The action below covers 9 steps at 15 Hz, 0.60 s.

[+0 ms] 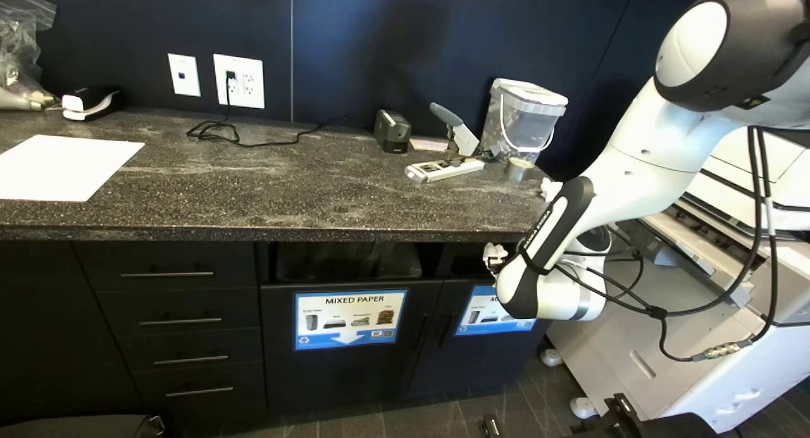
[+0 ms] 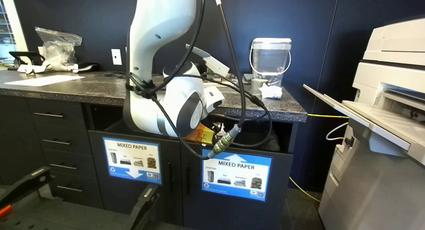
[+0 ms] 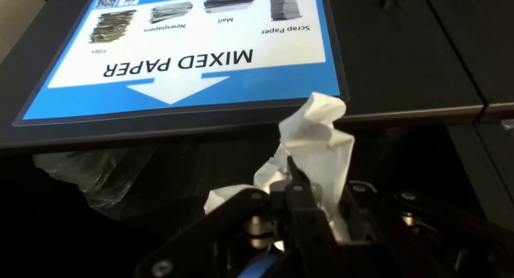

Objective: Place the crumpled paper in the bin on the right

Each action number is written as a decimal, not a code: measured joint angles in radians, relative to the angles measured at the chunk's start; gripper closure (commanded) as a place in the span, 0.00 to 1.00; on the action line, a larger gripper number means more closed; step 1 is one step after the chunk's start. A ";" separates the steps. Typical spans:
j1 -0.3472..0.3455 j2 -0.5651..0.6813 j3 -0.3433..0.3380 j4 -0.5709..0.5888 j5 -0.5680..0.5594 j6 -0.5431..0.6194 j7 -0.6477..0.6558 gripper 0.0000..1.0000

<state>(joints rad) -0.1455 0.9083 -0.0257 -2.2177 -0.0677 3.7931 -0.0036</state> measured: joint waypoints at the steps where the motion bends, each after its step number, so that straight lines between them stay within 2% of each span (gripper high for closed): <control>1: -0.005 0.022 0.000 0.025 -0.009 0.001 0.000 0.85; 9: -0.024 0.175 0.000 0.241 -0.049 0.006 -0.015 0.84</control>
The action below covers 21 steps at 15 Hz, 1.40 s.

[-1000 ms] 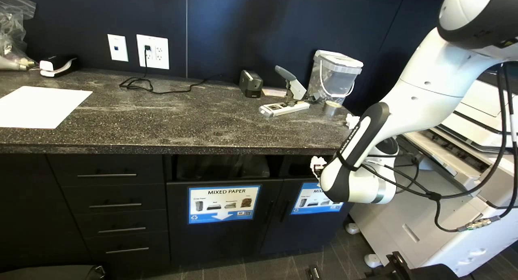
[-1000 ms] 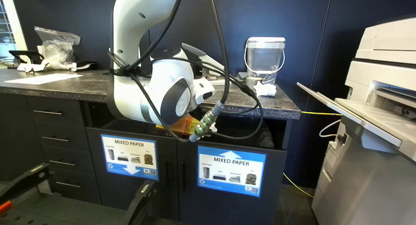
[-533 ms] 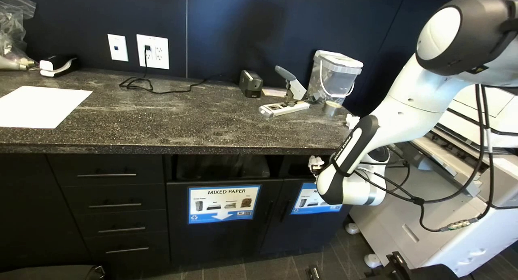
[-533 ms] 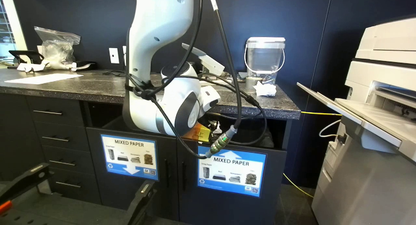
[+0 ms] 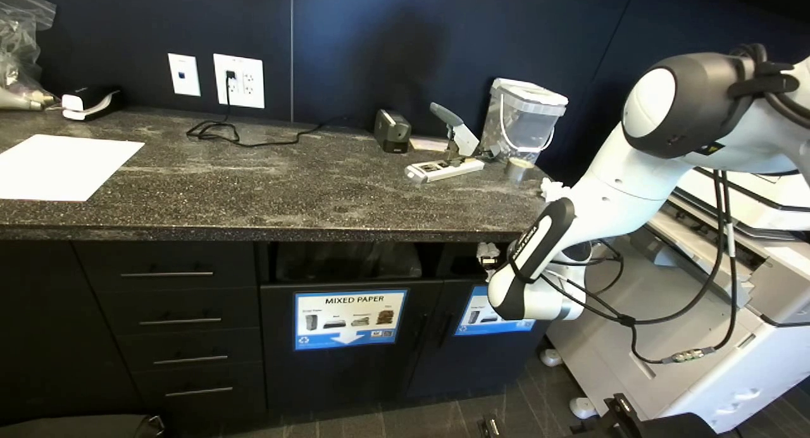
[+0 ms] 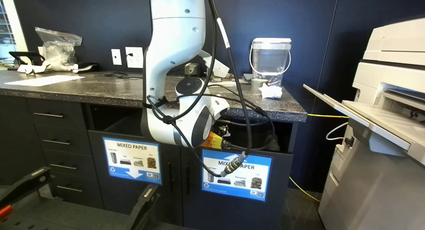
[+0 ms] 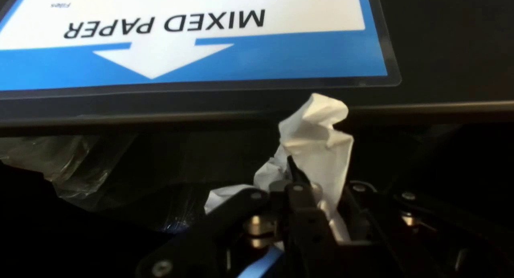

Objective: Place the crumpled paper in the bin on the right

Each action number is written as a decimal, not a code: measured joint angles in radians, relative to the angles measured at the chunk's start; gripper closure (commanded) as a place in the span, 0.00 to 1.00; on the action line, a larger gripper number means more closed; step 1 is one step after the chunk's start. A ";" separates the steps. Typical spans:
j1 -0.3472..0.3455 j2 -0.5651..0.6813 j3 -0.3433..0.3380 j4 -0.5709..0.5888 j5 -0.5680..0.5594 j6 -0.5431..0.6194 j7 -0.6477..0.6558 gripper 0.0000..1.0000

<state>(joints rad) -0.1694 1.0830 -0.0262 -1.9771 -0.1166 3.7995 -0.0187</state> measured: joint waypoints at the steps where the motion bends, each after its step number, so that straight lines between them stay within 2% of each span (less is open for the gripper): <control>1: 0.000 0.013 0.000 0.025 -0.001 0.000 -0.006 0.84; 12: 0.001 0.152 0.001 0.227 -0.038 0.002 -0.018 0.86; 13: 0.001 0.154 0.001 0.230 -0.038 0.005 -0.018 0.60; 14: 0.000 0.155 0.001 0.230 -0.038 0.008 -0.018 0.61; 15: 0.000 0.156 0.001 0.231 -0.039 0.008 -0.018 0.58; 21: 0.000 0.156 -0.001 0.231 -0.053 0.011 -0.021 0.14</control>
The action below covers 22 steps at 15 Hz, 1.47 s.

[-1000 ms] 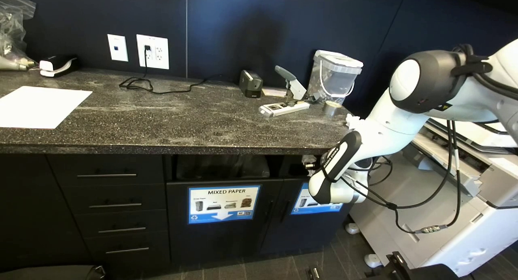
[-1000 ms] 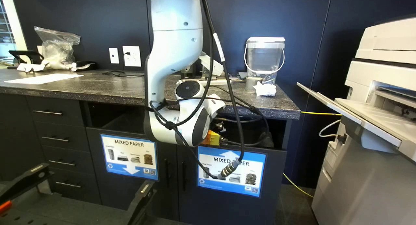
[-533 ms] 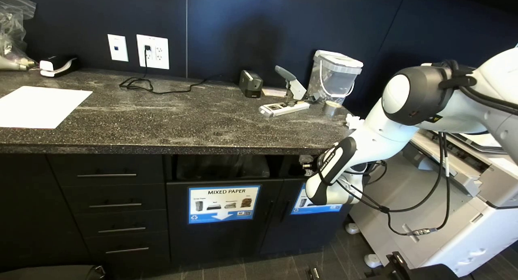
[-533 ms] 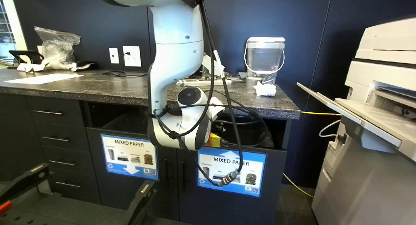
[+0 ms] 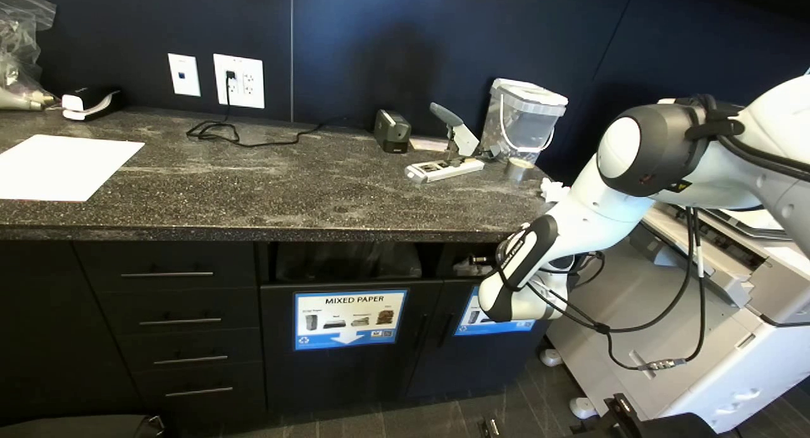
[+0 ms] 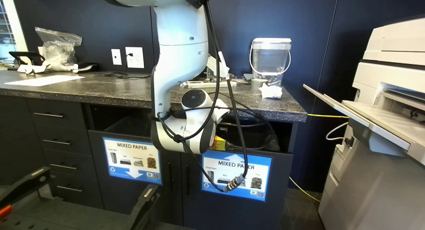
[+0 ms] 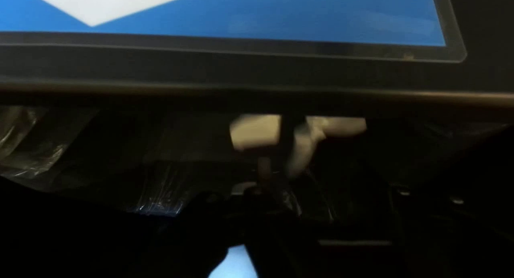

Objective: Place the crumpled paper in the bin on the right

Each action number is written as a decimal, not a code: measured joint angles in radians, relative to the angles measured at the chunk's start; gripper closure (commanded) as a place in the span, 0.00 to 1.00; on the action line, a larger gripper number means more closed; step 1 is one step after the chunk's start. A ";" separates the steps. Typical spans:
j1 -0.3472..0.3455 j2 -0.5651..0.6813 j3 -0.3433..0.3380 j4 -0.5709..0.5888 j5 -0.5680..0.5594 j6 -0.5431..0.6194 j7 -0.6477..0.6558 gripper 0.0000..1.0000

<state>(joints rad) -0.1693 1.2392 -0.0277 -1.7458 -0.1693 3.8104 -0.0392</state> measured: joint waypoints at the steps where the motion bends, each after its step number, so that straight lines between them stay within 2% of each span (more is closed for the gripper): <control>1: 0.000 0.000 -0.001 0.000 -0.004 0.000 -0.001 0.07; 2: 0.000 0.000 -0.001 0.000 -0.007 0.001 -0.004 0.01; 8: 0.010 -0.029 -0.017 -0.045 -0.009 0.005 -0.032 0.00; 15: 0.044 -0.238 -0.078 -0.295 -0.001 -0.024 -0.050 0.00; 18: 0.044 -0.381 -0.086 -0.404 -0.002 -0.160 -0.050 0.00; 22: 0.034 -0.602 -0.088 -0.479 -0.004 -0.469 -0.061 0.00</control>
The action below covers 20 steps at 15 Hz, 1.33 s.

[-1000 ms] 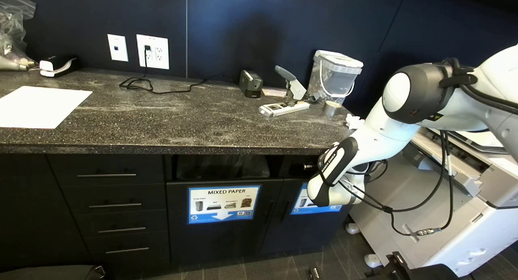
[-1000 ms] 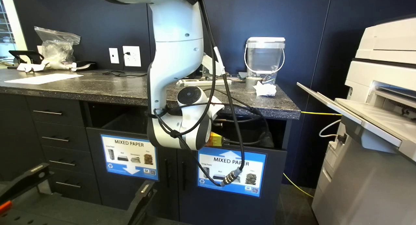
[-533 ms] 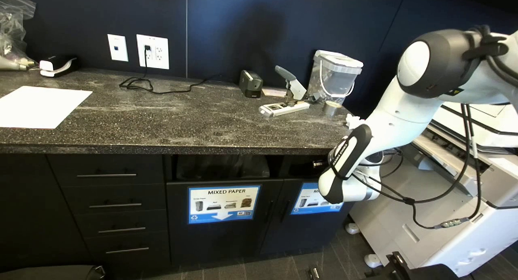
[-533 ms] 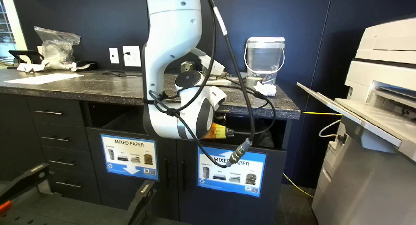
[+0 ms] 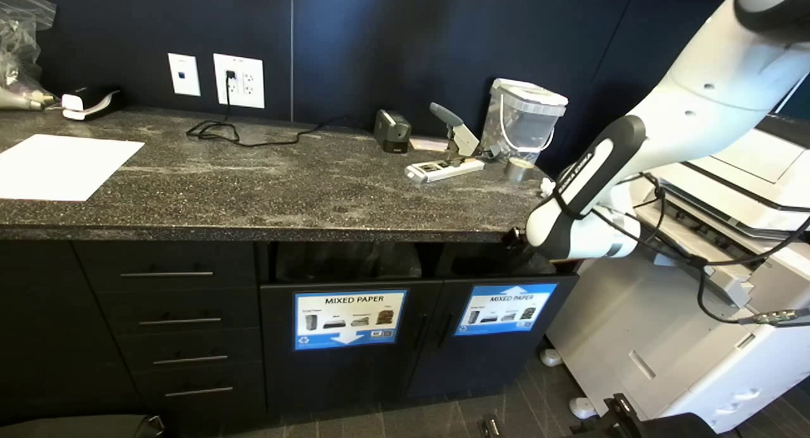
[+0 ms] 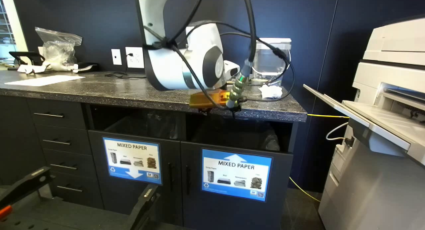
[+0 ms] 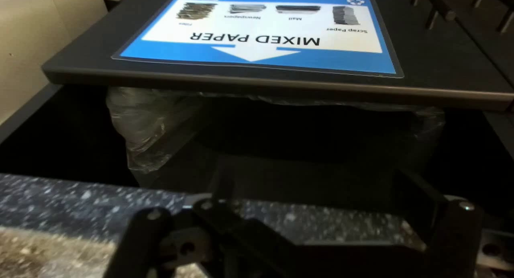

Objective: Place the crumpled paper in the bin on the right

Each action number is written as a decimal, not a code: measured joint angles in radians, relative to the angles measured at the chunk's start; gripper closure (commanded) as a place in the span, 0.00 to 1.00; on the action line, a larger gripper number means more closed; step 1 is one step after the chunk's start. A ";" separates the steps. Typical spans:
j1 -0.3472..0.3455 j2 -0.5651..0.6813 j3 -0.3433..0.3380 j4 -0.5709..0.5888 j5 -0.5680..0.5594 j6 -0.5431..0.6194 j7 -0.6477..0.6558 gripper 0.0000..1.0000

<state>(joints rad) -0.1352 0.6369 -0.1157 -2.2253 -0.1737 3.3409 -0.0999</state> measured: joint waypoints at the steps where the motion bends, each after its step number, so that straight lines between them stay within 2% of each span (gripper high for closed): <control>1: -0.004 -0.054 0.000 -0.005 0.000 -0.083 -0.004 0.00; 5: -0.020 -0.227 0.004 0.014 0.005 -0.363 -0.021 0.00; 9: -0.033 -0.284 0.000 0.104 0.046 -0.557 -0.024 0.00; 13: -0.035 -0.233 -0.038 0.231 0.072 -0.640 0.060 0.00; 17: -0.034 -0.124 -0.084 0.386 0.078 -0.738 0.204 0.00; 20: -0.039 -0.043 -0.091 0.514 0.130 -0.829 0.287 0.00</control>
<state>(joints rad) -0.1743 0.5940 -0.2070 -1.7113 -0.0441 2.5123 0.1867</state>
